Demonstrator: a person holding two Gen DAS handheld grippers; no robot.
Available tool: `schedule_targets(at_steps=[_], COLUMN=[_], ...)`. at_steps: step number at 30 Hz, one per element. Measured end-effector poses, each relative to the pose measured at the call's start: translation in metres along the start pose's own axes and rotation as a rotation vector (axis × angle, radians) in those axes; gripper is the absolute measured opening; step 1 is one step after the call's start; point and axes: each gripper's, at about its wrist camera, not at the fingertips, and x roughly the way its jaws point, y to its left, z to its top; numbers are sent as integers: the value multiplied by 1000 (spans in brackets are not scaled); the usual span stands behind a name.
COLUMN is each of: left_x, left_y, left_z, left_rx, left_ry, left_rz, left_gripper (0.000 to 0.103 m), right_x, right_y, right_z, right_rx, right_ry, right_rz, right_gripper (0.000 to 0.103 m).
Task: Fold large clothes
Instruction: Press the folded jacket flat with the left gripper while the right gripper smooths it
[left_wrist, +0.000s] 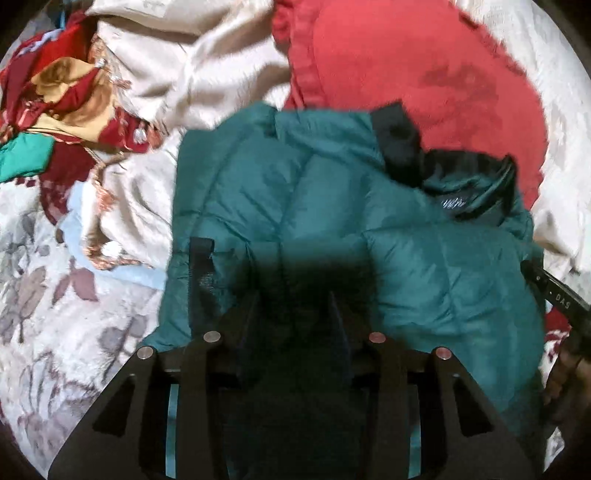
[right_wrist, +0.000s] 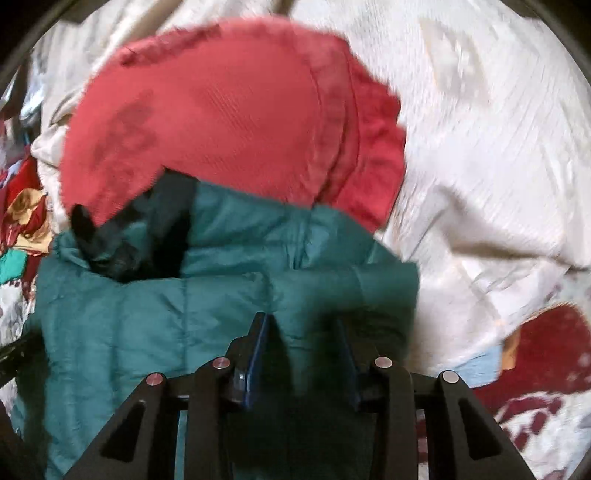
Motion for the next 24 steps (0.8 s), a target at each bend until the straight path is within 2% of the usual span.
schedule_targets(at_steps=[4, 9, 14, 20, 24], left_x=[13, 24, 24, 6, -19], left_y=[-4, 1, -2, -10, -10], left_z=[-7, -12, -11, -8, -3], left_rx=[36, 14, 30, 45, 36], left_ry=[26, 33, 25, -16, -84], left_rz=[14, -15, -5, 41, 4], left_gripper=[38, 38, 38, 38, 38], right_x=[27, 32, 38, 37, 18], right_y=[-1, 6, 15, 13, 12], right_z=[-6, -11, -15, -24, -25], right_rx=[-30, -68, -99, -86, -90], right_ry=[41, 33, 32, 17, 33], right_rz=[2, -21, -52, -45, -69], right_gripper=[41, 42, 42, 43, 43])
